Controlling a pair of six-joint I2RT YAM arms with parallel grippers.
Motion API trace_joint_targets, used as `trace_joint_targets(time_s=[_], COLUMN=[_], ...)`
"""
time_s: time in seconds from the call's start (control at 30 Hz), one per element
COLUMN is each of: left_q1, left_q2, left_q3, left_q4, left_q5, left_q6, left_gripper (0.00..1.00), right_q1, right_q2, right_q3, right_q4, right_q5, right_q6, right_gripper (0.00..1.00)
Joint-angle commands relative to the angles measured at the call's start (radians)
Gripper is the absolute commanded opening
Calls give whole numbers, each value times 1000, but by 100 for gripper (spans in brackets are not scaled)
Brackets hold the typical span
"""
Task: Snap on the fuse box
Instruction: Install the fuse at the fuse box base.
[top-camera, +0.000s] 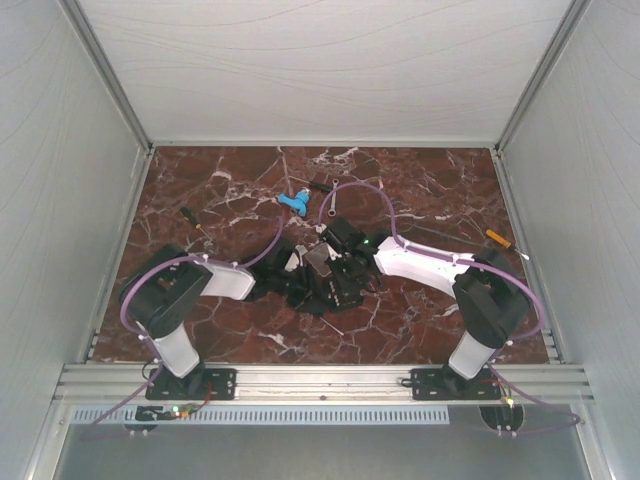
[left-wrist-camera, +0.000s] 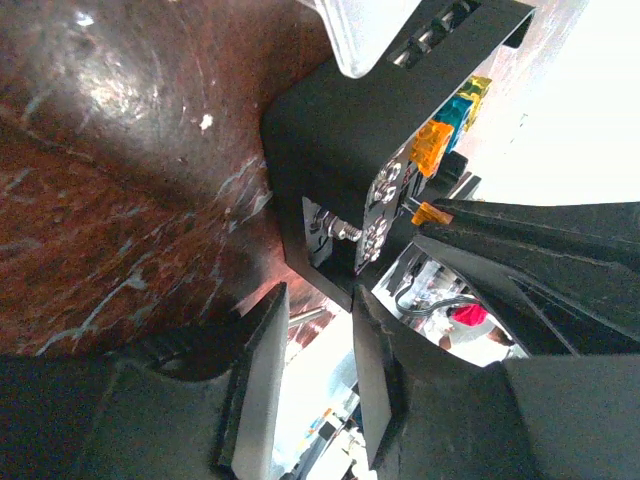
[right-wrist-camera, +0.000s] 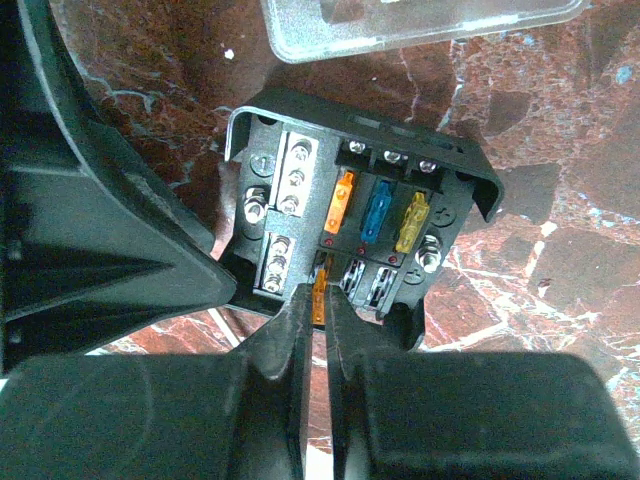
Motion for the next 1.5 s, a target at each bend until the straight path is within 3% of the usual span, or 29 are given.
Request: trace_joint_targets(time_s=[0.0, 0.73, 1.47], left_q1=[-5, -10, -11], left_q2=[24, 36, 35], left_q3=[29, 30, 31], left_q4=[40, 43, 42], left_q5=[-4, -13, -13], left_q6=[-9, -20, -23], left_gripper=[31, 27, 26], right_q1=[4, 12, 13], right_q2=[22, -48, 23], right_q3=[-14, -10, -9], right_q4=[20, 13, 6], right_q5=[-2, 16, 9], right_q6=[8, 4, 23], right_gripper=[0, 0, 0])
